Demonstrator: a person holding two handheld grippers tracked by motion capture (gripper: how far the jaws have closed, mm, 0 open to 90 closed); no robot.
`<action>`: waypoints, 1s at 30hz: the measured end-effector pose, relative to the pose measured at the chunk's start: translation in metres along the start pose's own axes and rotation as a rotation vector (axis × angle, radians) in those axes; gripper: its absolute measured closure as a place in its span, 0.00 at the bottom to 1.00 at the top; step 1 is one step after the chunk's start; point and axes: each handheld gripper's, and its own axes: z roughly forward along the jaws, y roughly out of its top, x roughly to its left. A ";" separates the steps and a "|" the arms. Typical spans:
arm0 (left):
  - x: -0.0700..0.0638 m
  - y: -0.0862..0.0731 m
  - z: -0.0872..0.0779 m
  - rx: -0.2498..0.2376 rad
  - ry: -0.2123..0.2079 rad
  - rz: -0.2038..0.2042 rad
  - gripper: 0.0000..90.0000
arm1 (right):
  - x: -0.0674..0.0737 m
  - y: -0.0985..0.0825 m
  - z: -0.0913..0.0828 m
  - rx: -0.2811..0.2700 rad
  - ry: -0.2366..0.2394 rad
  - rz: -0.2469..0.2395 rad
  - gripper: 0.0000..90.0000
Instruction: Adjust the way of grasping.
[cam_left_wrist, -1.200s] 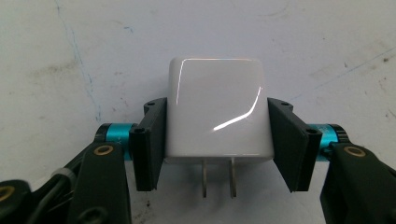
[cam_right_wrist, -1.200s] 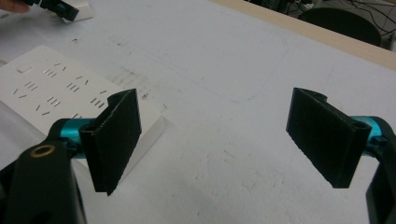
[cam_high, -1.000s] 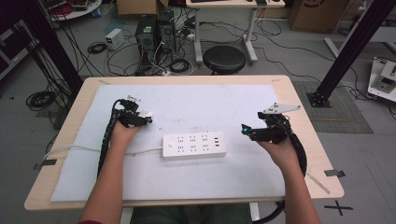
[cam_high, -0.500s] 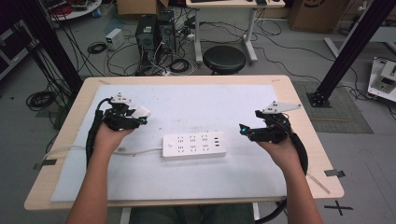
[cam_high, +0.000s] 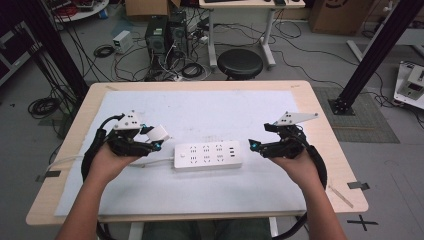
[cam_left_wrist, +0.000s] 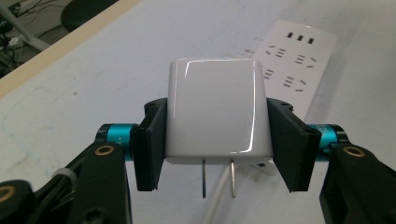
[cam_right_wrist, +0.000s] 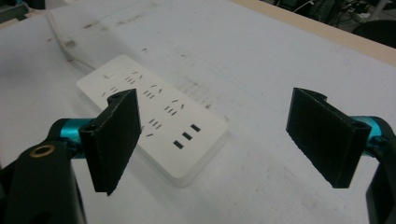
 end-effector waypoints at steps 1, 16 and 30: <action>-0.004 0.001 0.000 -0.001 -0.015 0.016 0.47 | 0.003 0.001 0.000 0.002 0.009 -0.006 0.20; -0.071 -0.001 0.019 -0.113 -0.096 0.283 0.47 | 0.055 -0.004 0.029 0.023 0.275 0.105 0.20; -0.121 -0.009 0.042 -0.200 -0.070 0.451 0.47 | 0.073 -0.024 0.068 0.051 0.513 0.321 0.20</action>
